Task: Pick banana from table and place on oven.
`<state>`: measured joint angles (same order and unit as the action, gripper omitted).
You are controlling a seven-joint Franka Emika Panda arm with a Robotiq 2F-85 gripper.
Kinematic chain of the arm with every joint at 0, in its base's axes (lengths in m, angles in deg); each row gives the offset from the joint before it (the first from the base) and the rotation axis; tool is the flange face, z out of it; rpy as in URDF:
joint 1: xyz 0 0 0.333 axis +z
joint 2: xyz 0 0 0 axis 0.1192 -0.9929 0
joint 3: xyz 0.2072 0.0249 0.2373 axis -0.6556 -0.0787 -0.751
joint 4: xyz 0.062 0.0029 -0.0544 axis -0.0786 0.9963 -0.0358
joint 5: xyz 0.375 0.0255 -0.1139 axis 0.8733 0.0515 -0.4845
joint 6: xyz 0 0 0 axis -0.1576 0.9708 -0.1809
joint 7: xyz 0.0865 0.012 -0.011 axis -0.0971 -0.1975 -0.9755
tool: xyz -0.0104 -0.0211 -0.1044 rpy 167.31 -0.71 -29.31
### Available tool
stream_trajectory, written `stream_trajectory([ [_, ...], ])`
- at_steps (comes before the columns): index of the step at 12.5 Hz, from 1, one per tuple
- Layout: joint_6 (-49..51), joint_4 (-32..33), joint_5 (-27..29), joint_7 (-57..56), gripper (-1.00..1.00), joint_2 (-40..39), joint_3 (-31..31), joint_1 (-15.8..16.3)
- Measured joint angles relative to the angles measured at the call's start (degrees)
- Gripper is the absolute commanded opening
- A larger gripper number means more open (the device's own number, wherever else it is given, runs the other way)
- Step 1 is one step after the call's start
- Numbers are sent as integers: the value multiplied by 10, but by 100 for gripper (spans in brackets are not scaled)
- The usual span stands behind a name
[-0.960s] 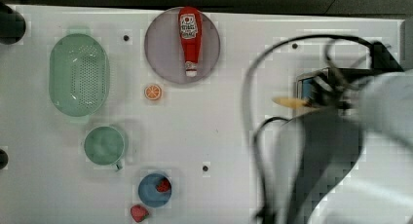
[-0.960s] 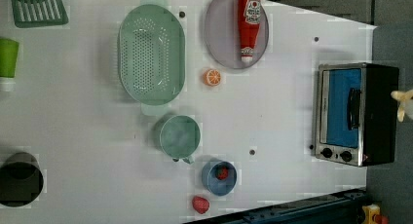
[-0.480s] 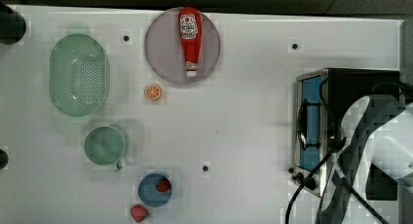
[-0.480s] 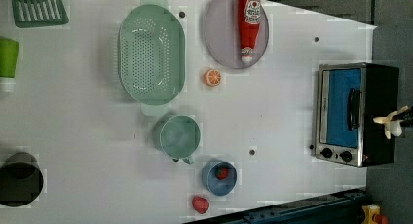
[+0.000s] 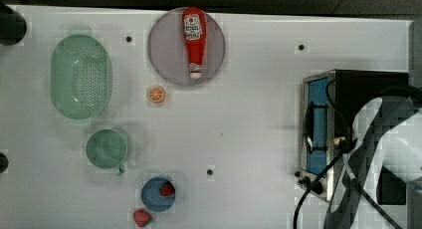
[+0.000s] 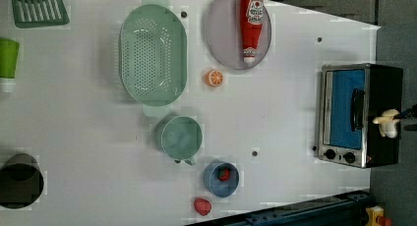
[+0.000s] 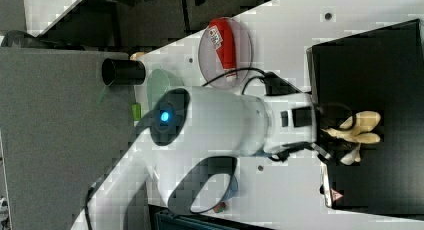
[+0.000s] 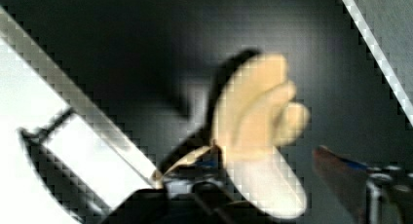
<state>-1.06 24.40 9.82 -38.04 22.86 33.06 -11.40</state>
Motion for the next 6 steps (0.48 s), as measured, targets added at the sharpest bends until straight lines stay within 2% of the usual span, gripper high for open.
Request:
stream_trajectory([
  [2, -3, -2, -8, 0, 99, 10, 7, 14],
  [6, 8, -13, -11, -9, 100, 57, -23, 11],
])
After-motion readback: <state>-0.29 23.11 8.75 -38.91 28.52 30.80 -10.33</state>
